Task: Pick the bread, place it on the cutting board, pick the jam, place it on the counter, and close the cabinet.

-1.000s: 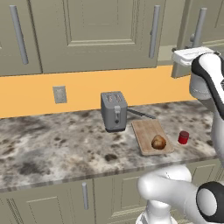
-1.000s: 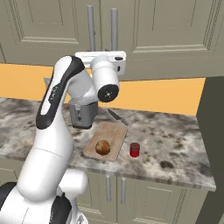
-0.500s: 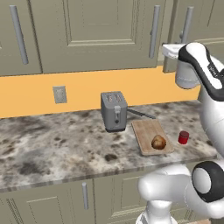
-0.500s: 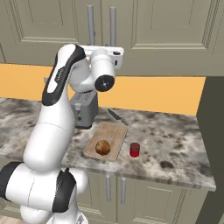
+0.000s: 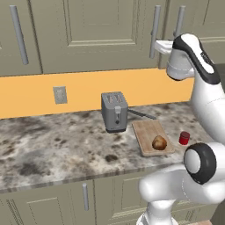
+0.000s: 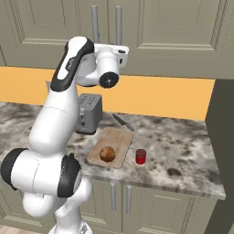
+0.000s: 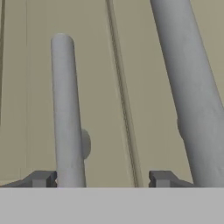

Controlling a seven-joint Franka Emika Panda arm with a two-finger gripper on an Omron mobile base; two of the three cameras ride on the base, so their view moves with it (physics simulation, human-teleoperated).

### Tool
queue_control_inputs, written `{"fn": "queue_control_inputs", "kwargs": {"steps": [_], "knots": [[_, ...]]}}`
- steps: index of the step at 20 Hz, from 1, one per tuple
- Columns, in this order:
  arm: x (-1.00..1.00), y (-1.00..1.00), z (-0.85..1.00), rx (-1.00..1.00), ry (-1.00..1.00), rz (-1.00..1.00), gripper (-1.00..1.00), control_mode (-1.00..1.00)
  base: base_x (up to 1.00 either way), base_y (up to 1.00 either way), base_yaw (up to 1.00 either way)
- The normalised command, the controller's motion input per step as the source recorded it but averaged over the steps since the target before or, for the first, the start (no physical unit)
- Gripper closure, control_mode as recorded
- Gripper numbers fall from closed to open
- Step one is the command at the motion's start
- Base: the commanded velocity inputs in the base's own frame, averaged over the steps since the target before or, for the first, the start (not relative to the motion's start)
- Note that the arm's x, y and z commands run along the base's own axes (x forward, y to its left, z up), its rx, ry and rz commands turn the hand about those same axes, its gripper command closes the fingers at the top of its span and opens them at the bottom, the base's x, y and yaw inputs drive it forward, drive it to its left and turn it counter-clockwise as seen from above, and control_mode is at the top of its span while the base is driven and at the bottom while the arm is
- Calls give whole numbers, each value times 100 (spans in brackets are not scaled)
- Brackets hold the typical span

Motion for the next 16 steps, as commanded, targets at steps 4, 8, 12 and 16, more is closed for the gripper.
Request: {"fn": "queue_control_inputs", "kwargs": {"steps": [4, 8, 12, 16], "knots": [[43, 0, 0, 2, 0, -1, -100, -100, 0, 0, 0], [41, 0, 0, 2, 0, 0, -100, -100, 0, 0, 0], [42, 0, 0, 1, 0, 0, -100, -100, 0, 0, 0], [41, 0, 0, 1, 0, -1, -100, -100, 0, 0, 0]]}}
